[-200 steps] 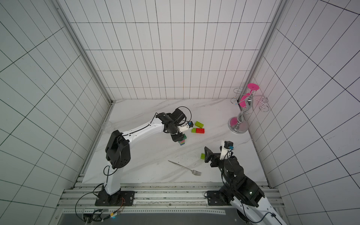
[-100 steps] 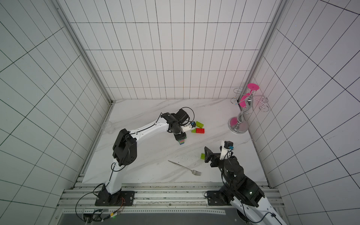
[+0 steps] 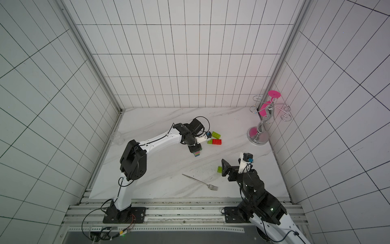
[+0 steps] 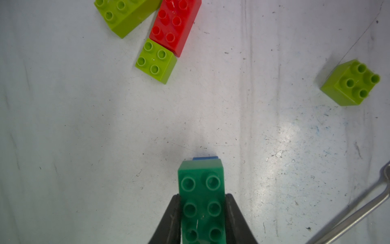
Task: Assemble a spoon with lego
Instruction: Assemble the lego brick with the lego brick.
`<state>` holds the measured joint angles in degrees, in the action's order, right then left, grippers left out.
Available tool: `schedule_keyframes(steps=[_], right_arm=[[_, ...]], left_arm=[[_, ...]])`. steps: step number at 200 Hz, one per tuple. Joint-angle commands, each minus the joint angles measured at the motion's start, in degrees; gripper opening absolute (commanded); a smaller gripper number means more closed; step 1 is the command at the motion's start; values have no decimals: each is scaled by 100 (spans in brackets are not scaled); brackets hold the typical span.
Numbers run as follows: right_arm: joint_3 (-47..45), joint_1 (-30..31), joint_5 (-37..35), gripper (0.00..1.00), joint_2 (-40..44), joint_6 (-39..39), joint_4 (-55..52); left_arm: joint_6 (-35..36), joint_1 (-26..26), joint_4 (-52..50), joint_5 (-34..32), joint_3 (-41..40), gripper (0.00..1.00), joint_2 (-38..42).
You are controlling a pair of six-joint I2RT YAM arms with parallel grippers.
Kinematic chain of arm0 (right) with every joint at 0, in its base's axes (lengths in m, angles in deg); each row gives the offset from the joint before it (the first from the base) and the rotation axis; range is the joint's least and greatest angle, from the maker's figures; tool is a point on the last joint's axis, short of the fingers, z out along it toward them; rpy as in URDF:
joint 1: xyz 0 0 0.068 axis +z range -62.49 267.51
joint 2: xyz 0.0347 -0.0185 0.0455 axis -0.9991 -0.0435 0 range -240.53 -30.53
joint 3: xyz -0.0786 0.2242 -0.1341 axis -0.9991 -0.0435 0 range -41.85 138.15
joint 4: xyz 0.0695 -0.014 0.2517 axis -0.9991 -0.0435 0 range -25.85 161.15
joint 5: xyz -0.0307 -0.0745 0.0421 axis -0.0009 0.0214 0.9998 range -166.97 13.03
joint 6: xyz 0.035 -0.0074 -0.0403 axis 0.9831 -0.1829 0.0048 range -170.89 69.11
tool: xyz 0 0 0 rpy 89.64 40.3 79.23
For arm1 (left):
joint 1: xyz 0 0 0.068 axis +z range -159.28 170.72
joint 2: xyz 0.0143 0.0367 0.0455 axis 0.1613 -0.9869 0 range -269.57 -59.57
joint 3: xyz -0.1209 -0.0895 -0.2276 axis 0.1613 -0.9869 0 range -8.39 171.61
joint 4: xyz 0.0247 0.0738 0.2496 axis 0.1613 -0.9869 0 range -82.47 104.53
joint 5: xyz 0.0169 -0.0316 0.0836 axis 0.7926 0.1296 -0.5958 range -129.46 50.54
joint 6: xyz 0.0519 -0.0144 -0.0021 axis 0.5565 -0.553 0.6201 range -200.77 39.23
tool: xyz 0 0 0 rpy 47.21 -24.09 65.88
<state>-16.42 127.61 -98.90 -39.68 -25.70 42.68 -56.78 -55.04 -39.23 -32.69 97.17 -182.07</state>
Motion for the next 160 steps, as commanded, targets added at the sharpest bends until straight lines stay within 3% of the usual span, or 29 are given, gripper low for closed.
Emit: schedule_keyframes(steps=[1,49,93,160], right_arm=[[-138,-43,-48,98,36,-58,34],[-161,-46,-91,98,-26,-41,41],[-44,-42,-185,99,-320,-12,74],[555,-39,-346,99,-1504,352,-498]], left_arm=[[43,30,79,234,-389,25,64],[135,58,266,400,-824,25,169],[207,110,238,458,-694,33,323],[91,192,113,449,-271,64,1016]])
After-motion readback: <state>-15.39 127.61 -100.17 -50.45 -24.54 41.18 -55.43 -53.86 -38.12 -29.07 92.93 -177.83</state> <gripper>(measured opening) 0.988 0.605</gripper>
